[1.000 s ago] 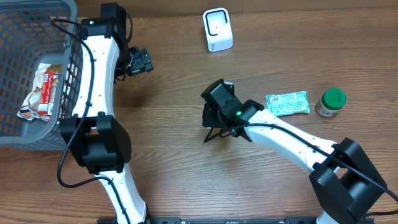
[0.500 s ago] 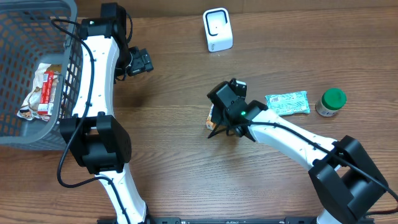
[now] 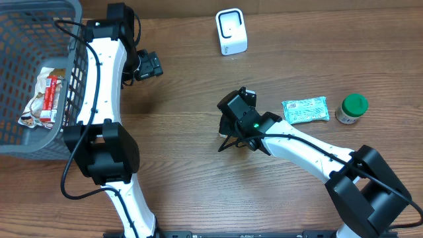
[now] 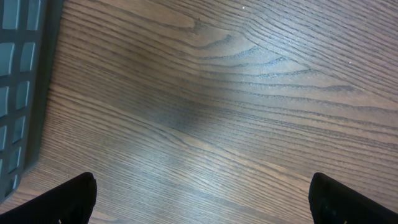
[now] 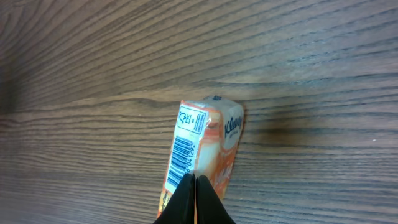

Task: Scan the item barcode

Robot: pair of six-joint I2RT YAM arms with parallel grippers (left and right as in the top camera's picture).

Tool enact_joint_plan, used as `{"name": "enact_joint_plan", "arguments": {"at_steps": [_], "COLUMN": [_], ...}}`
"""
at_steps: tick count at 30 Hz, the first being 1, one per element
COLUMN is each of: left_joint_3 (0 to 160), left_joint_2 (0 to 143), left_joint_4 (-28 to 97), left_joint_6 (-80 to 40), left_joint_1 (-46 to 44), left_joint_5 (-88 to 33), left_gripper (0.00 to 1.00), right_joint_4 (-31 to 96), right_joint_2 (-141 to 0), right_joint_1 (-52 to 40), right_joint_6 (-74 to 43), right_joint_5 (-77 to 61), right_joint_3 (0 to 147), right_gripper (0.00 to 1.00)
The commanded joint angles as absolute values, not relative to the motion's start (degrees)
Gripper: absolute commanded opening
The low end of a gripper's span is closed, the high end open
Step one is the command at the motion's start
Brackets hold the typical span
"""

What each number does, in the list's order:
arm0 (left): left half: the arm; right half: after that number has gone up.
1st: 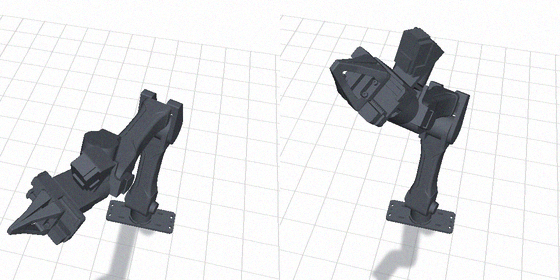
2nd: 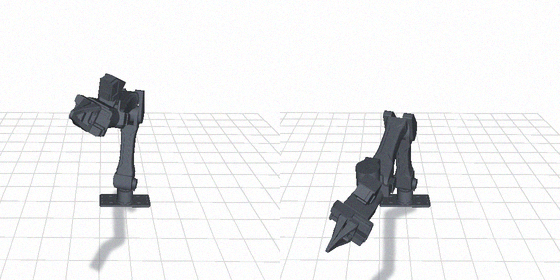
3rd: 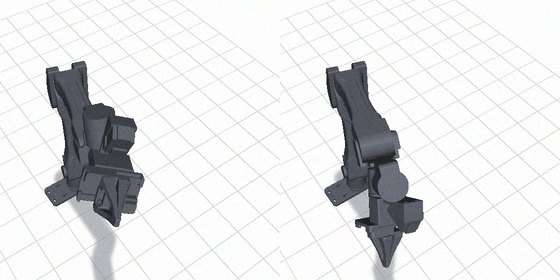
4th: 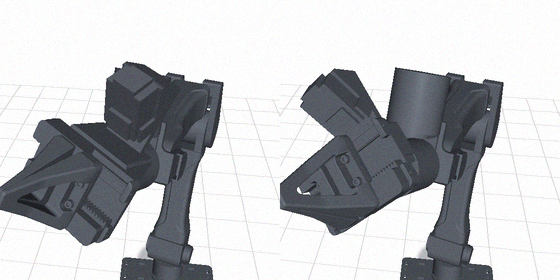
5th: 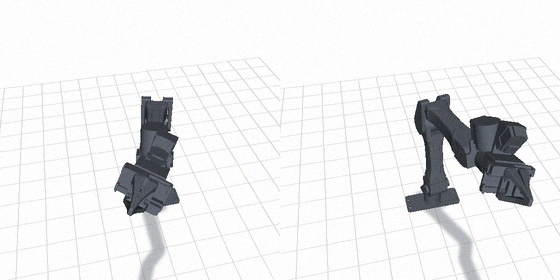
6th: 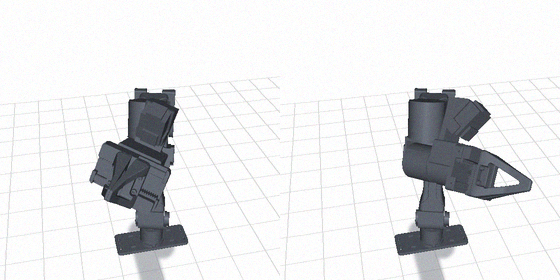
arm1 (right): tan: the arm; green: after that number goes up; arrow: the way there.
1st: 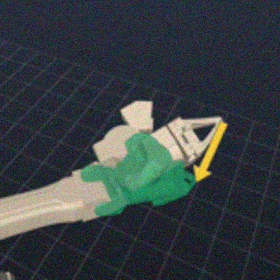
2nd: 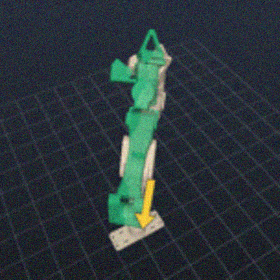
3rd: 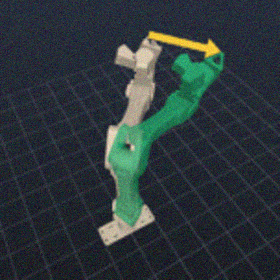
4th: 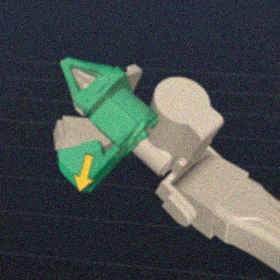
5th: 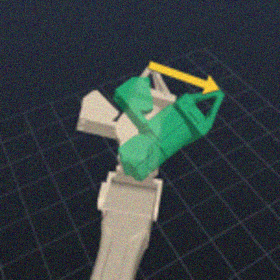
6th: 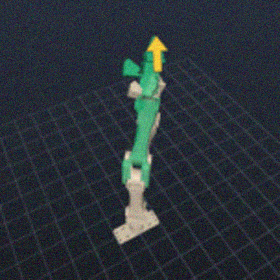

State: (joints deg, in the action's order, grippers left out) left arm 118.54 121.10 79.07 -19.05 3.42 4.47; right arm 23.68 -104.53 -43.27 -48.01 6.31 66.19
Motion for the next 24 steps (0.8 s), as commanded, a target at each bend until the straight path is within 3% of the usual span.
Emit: {"name": "enact_joint_plan", "arguments": {"at_steps": [1,14,20,24], "left_joint_3": [118.3,118.3,118.3,118.3], "left_joint_2": [121.0,121.0,121.0,121.0], "left_joint_4": [79.0,79.0,79.0,79.0], "left_joint_6": [-18.0,-18.0,-18.0,-18.0], "left_joint_1": [3.4,3.4,3.4,3.4], "left_joint_5": [4.0,4.0,4.0,4.0], "left_gripper": [1.00,1.00,0.99,1.00], "right_joint_4": [23.5,20.6,12.1,12.6], "right_joint_2": [-104.7,-106.1,-106.1,-106.1], "right_joint_1": [-43.3,-43.4,-43.5,-43.4], "right_joint_6": [-48.0,-50.2,-40.1,-40.0], "right_joint_5": [9.4,5.9,-5.7,-3.8], "right_joint_3": [65.8,63.3,63.3,63.3], "right_gripper": [0.04,0.04,0.04,0.09]}}
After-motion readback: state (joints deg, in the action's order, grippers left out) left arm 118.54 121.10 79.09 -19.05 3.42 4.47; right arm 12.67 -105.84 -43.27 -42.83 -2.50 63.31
